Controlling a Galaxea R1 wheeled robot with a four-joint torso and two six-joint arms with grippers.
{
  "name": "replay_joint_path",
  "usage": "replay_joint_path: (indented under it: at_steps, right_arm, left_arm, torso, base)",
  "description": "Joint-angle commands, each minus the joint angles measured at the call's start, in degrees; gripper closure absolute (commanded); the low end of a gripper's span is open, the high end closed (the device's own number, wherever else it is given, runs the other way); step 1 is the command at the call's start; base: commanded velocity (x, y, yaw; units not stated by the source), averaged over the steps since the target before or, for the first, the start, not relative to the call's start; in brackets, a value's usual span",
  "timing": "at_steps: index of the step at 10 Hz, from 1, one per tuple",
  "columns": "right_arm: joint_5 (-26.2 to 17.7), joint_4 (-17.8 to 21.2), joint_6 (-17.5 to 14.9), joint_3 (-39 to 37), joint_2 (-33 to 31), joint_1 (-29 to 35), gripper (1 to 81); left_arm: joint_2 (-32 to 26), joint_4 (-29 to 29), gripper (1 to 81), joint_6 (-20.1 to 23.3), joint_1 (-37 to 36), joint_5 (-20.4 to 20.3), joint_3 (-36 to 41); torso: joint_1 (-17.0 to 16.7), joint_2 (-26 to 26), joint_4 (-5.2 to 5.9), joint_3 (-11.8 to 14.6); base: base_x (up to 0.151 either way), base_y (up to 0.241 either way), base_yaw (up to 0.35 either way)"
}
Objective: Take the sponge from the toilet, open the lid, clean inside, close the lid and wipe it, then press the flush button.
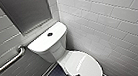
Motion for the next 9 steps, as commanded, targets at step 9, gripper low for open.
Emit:
replay_joint_path:
  at_steps: [9]
  right_arm:
    - [-2.8, -1.4, 0.0, 2.0, -2.1, -0.6, 81.1]
  left_arm:
    - [6.3, 0.5, 1.0, -0.1, -4.3, 1.7, -5.7]
  torso:
    - [0.0, 0.0, 0.02, 0.0]
  base:
    - [0.0, 0.0, 0.0]
